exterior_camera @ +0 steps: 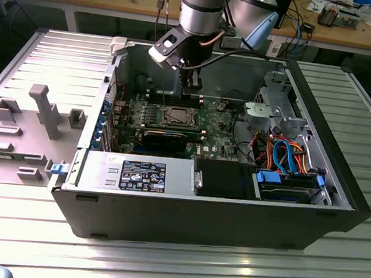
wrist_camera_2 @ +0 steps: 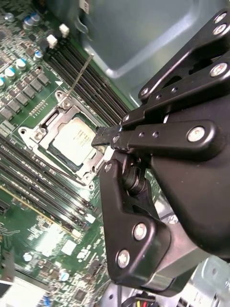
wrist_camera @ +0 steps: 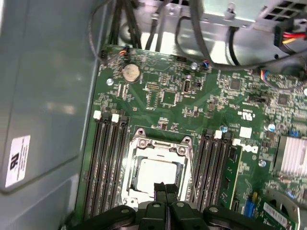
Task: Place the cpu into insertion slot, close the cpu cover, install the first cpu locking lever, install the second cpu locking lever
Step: 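Install the first cpu locking lever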
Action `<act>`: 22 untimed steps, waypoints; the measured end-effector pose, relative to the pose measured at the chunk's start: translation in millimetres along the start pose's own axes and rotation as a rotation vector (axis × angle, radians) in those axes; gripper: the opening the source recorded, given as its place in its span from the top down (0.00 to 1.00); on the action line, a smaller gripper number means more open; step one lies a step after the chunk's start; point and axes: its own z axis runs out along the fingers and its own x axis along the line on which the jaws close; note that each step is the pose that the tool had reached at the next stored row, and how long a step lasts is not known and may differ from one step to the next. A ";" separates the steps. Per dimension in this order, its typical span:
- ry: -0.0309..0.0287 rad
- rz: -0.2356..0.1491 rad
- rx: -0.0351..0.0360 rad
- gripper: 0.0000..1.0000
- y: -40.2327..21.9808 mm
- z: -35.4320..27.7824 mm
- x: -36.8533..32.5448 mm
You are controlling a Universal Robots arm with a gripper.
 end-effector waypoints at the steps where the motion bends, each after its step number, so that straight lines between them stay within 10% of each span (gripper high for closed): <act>1: -0.0003 -0.014 0.0001 0.89 0.0 0.0 0.0; 22: -0.0075 -0.409 0.0027 0.89 -1.0 0.5 -0.1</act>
